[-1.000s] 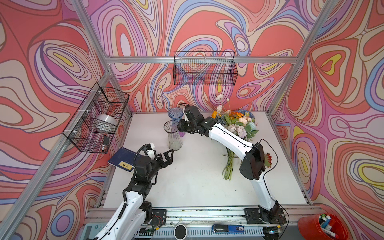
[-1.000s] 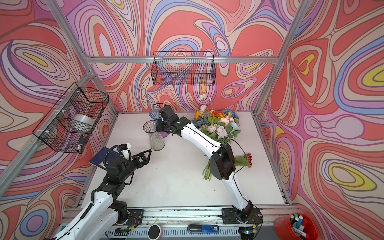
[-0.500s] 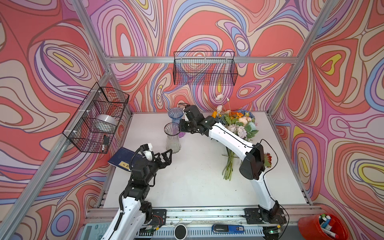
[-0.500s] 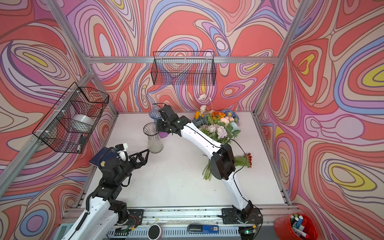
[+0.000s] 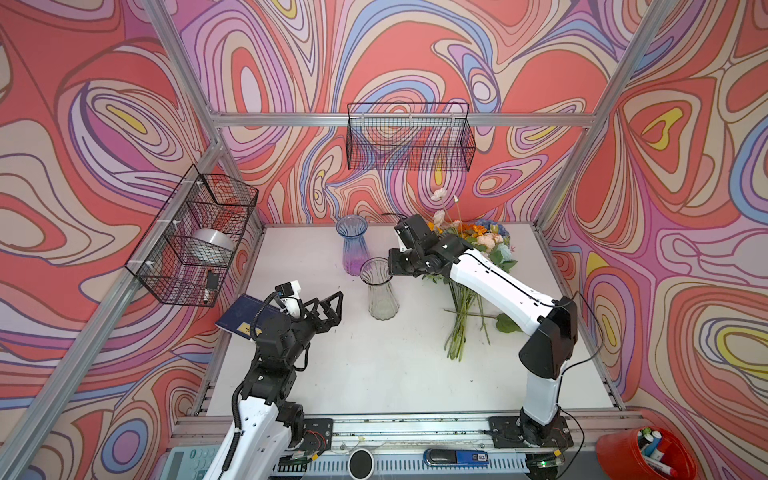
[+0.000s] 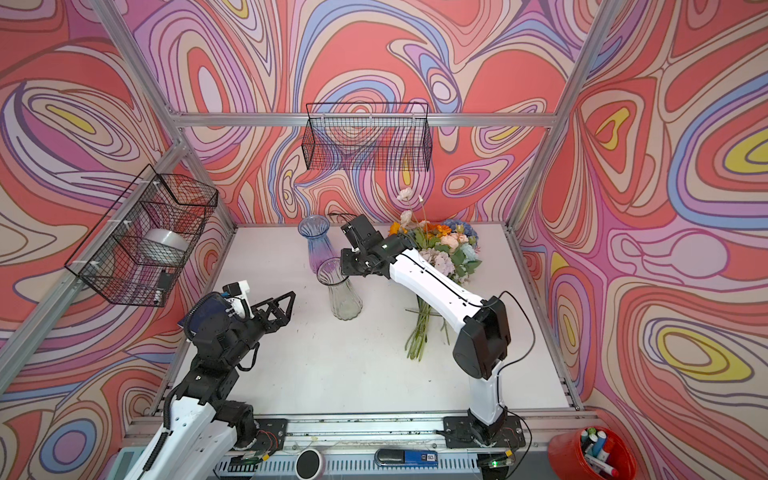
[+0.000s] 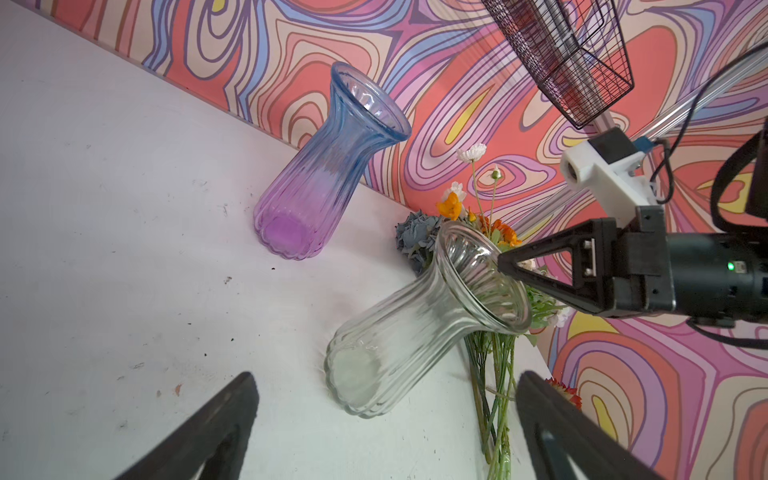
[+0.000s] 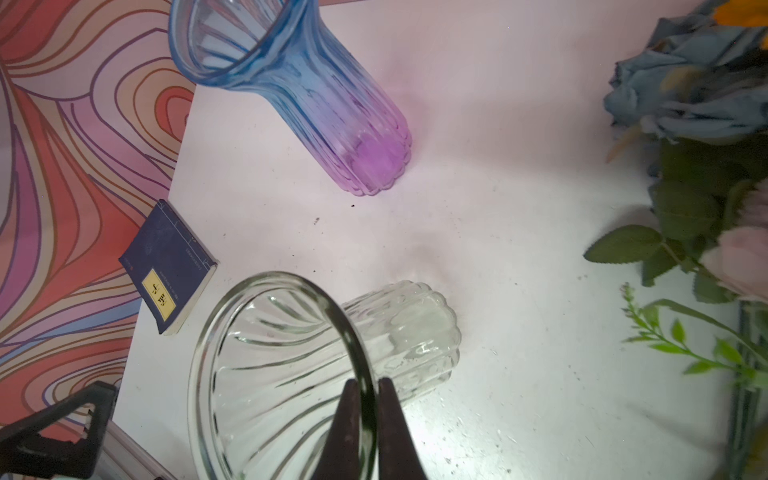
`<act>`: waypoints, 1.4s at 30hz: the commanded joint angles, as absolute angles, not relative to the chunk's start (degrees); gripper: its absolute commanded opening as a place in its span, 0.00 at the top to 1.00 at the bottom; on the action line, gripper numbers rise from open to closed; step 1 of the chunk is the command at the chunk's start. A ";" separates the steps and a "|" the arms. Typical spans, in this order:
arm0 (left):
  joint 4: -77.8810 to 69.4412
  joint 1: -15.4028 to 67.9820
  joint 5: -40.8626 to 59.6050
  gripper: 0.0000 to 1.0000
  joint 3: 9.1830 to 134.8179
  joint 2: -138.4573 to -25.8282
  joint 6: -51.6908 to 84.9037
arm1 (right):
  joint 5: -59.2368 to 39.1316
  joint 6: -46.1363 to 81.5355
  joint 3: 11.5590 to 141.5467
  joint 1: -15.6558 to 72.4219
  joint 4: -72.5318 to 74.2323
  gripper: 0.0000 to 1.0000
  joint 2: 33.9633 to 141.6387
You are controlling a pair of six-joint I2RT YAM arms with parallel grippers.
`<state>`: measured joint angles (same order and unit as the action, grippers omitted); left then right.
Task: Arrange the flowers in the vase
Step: 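Slide the clear glass vase toward the robot to mid-table with the right gripper, then release the vase and move the right gripper to the flower stems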
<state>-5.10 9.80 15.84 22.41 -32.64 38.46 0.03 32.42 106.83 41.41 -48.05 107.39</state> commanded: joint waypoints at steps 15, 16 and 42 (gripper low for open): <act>-8.84 15.24 22.68 0.00 31.96 -38.54 37.89 | 4.80 33.00 95.78 39.18 -41.69 0.57 94.44; -9.09 16.10 22.25 0.00 32.04 -38.79 37.69 | 5.27 32.82 95.43 38.84 -41.94 0.56 93.60; -7.29 25.87 12.67 0.00 38.94 -48.91 29.22 | 23.85 32.76 70.26 32.43 -45.48 0.48 92.43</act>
